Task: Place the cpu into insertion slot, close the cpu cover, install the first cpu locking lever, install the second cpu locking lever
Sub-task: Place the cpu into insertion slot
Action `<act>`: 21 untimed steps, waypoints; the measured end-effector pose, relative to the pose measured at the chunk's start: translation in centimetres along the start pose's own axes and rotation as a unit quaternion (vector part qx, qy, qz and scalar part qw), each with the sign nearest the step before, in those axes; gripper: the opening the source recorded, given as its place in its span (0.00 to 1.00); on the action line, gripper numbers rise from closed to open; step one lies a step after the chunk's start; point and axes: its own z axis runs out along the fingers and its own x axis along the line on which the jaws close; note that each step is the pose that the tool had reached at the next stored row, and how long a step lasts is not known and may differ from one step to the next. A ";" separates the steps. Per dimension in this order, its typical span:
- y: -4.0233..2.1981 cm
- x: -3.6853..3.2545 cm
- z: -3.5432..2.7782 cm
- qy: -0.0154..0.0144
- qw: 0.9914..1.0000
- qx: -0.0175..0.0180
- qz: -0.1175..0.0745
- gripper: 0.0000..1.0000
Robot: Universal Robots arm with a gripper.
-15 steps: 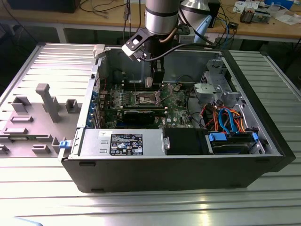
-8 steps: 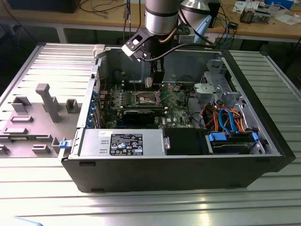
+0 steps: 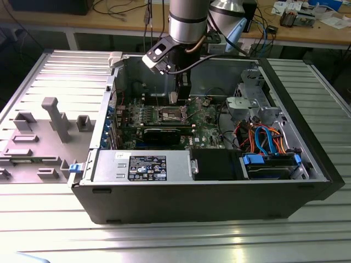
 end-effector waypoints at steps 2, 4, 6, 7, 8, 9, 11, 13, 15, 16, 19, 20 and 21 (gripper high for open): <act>-0.05 0.04 0.45 0.000 1.000 0.000 0.009 0.55; -0.06 0.04 0.53 0.000 1.000 0.000 0.012 0.55; -0.06 0.04 0.56 0.000 1.000 0.000 0.012 0.55; -0.06 0.04 0.59 0.000 1.000 0.000 0.012 0.55; -0.06 0.04 0.60 0.000 1.000 0.000 0.012 0.55; -0.06 0.04 0.61 0.000 1.000 0.000 0.012 0.55; -0.07 0.04 0.62 0.000 1.000 0.000 0.012 0.55; -0.08 0.05 0.63 0.000 1.000 0.000 0.012 0.55; -0.18 0.09 0.66 0.000 1.000 0.000 0.012 0.55; -0.26 0.12 0.67 0.000 1.000 0.000 0.012 0.55; -0.33 0.31 0.81 0.000 1.000 0.000 0.013 0.55; -0.33 0.37 0.91 0.000 1.000 0.000 0.014 0.55; -0.34 0.48 1.12 0.000 1.000 -0.001 0.015 0.55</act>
